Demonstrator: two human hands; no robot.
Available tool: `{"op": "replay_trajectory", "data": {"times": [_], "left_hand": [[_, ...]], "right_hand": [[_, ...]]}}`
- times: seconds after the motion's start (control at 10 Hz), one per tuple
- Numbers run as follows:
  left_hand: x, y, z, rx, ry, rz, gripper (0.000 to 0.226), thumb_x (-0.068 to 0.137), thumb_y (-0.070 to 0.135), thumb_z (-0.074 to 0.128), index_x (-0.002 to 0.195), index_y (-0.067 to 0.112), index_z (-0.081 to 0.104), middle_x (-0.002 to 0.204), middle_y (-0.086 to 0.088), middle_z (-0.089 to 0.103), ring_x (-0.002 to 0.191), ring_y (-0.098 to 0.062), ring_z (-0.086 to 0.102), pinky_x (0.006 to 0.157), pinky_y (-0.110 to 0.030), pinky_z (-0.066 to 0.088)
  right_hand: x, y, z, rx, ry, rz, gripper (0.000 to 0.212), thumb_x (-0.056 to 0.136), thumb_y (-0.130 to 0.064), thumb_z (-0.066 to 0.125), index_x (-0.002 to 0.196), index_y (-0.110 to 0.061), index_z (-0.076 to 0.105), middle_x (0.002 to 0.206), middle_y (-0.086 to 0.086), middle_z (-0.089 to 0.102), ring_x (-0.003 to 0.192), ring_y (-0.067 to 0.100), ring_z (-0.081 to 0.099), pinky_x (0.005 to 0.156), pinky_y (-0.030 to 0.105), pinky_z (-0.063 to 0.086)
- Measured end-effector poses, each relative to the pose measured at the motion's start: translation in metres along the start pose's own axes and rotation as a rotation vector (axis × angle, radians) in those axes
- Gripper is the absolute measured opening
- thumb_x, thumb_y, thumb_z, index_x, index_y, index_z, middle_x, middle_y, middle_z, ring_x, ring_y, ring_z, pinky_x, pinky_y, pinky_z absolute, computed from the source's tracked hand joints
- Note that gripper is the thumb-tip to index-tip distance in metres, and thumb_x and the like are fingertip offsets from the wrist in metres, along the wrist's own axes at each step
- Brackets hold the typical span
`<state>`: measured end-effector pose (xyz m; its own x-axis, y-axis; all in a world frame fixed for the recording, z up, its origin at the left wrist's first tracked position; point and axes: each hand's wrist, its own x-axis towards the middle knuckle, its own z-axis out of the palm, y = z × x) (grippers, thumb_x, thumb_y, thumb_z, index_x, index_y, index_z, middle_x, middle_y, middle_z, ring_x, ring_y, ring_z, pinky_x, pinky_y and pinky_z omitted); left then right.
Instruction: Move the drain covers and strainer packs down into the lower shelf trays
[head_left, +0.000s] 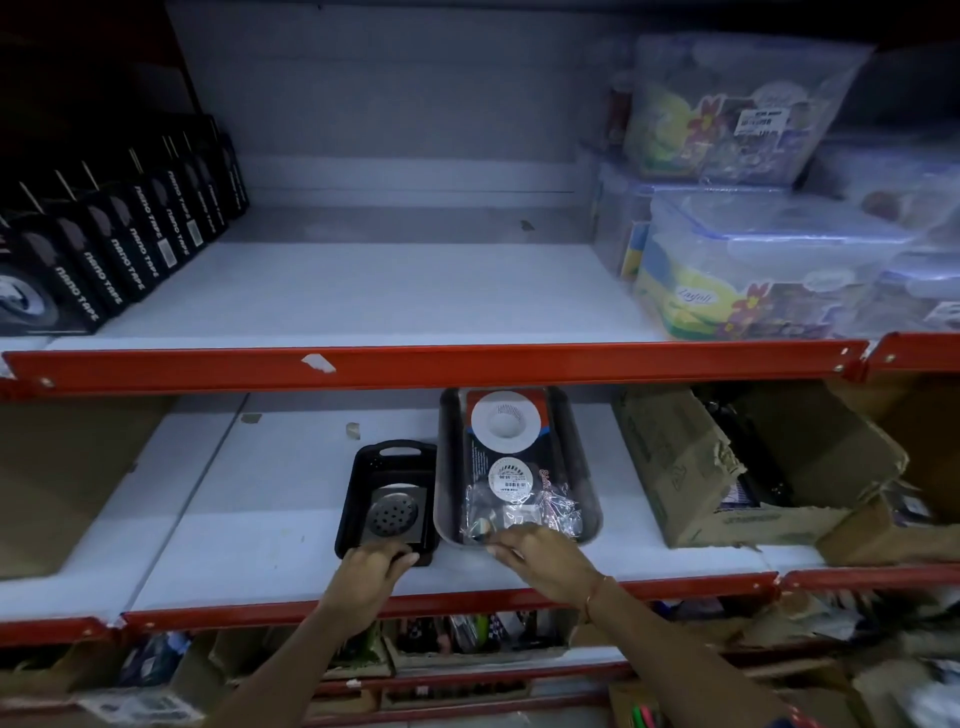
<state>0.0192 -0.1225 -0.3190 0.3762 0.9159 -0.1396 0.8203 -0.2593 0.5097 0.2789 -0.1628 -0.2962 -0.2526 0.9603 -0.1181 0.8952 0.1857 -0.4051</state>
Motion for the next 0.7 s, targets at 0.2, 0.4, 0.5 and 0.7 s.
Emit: {"op": "replay_trajectory", "data": {"times": [0.2,0.4,0.5,0.7], "left_hand": [[-0.006,0.013,0.007,-0.043,-0.034,0.000,0.032,0.100,0.021,0.041,0.124,0.012,0.061,0.122,-0.005,0.065,0.109,-0.017,0.061,0.080,-0.017,0.041],[-0.032,0.017,0.014,-0.069,-0.024,0.011,0.034,0.100,0.020,0.043,0.128,0.013,0.059,0.130,-0.006,0.062,0.117,-0.018,0.059,0.093,-0.019,0.042],[-0.041,0.019,0.012,-0.053,-0.036,-0.008,0.035,0.101,0.017,0.040,0.131,0.013,0.056,0.130,-0.010,0.062,0.116,-0.019,0.060,0.096,-0.021,0.045],[-0.054,0.040,0.005,-0.016,-0.067,0.022,0.039,0.102,0.018,0.034,0.139,0.010,0.046,0.141,-0.011,0.050,0.129,-0.023,0.048,0.107,-0.030,0.039]], "right_hand": [[-0.019,-0.003,0.001,-0.001,0.046,-0.006,0.040,0.098,-0.043,0.037,0.128,-0.027,0.057,0.123,0.003,0.067,0.107,0.016,0.065,0.093,0.026,0.047],[-0.048,-0.009,0.011,-0.069,0.070,-0.009,0.049,0.095,-0.054,0.028,0.125,-0.028,0.057,0.112,0.002,0.070,0.095,0.015,0.066,0.093,0.029,0.051],[-0.056,-0.018,0.012,-0.098,0.081,0.010,0.038,0.099,-0.041,0.032,0.124,-0.026,0.057,0.107,0.003,0.070,0.087,0.015,0.064,0.089,0.029,0.051],[-0.065,-0.027,0.017,-0.199,0.088,0.023,0.043,0.099,-0.041,0.027,0.128,-0.021,0.052,0.113,0.005,0.066,0.105,0.019,0.060,0.102,0.037,0.043]]}}
